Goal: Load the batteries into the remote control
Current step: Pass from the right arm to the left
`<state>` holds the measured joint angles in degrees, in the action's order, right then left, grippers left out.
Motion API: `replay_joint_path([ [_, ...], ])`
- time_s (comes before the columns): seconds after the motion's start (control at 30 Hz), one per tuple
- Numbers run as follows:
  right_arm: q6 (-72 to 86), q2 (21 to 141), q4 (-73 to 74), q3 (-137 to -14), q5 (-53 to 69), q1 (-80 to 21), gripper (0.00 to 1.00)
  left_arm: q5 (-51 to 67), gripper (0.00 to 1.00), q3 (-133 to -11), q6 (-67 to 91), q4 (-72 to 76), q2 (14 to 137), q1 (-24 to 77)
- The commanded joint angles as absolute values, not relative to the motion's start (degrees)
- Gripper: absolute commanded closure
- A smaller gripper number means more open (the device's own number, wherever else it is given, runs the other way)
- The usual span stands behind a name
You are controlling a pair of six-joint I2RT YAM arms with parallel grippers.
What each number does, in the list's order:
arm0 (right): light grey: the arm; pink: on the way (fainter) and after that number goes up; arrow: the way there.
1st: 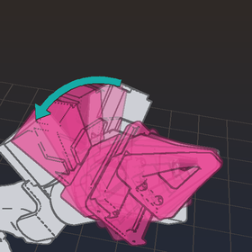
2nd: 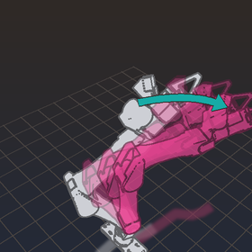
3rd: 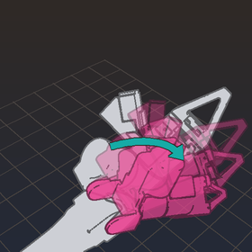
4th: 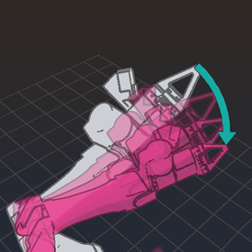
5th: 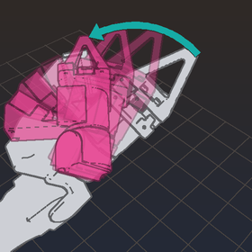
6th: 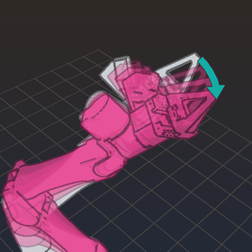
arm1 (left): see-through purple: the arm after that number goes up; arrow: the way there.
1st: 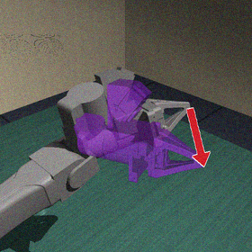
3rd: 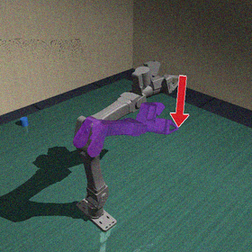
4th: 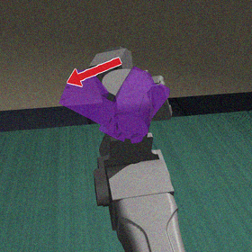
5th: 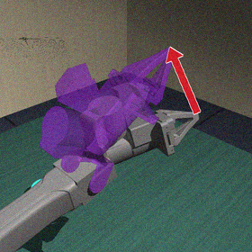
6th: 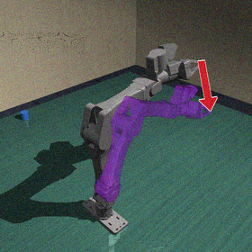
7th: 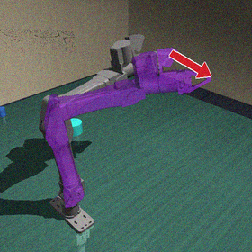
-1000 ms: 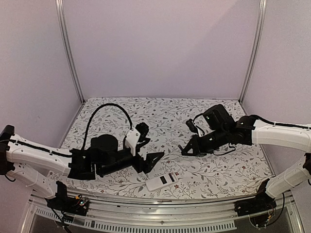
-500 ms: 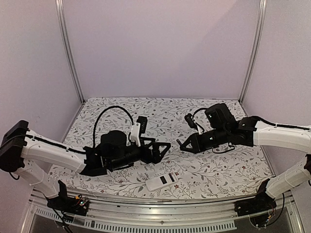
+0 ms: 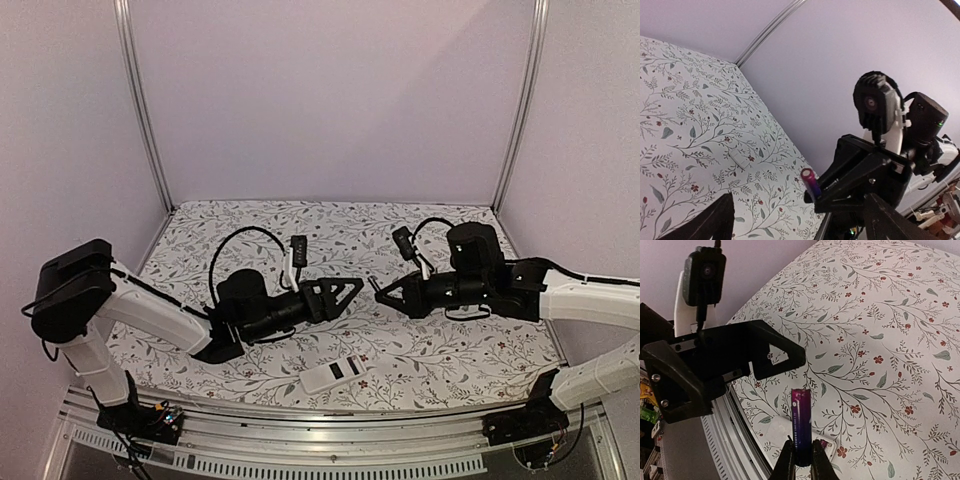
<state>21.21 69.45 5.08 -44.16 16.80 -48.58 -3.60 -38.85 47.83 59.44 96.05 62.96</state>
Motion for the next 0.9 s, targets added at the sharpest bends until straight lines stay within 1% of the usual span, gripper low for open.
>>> replay_joint_path([
  [0.0, 18.3, 66.6, 0.7, -42.3, 15.1, -48.4, 1.00, 4.8, 0.16, -39.3, 55.9, 70.9, 103.0, 59.5],
  [0.1, 17.7, 66.9, 1.1, -41.7, 14.1, -48.4, 1.00, 7.2, 0.19, -39.5, 55.4, 74.5, 104.8, 59.0],
  [0.2, 17.3, 67.5, 1.2, -41.7, 14.1, -48.4, 1.00, 9.1, 0.17, -41.5, 53.7, 73.6, 105.6, 59.3],
  [0.3, 16.8, 68.4, 1.3, -42.0, 14.3, -48.4, 1.00, 8.4, 0.14, -41.2, 54.5, 75.0, 106.6, 59.2],
  [0.43, 16.1, 69.2, 1.0, -42.1, 14.6, -48.3, 1.00, 8.4, 0.14, -42.0, 55.6, 75.6, 108.9, 59.0],
  [0.63, 15.7, 71.5, 1.4, -43.2, 15.7, -48.4, 1.00, 10.2, 0.25, -44.9, 58.8, 77.4, 112.7, 58.8],
  [0.87, 15.1, 72.2, 2.4, -43.8, 17.3, -48.5, 1.00, 9.3, 0.37, -45.3, 57.7, 75.5, 112.7, 58.3],
])
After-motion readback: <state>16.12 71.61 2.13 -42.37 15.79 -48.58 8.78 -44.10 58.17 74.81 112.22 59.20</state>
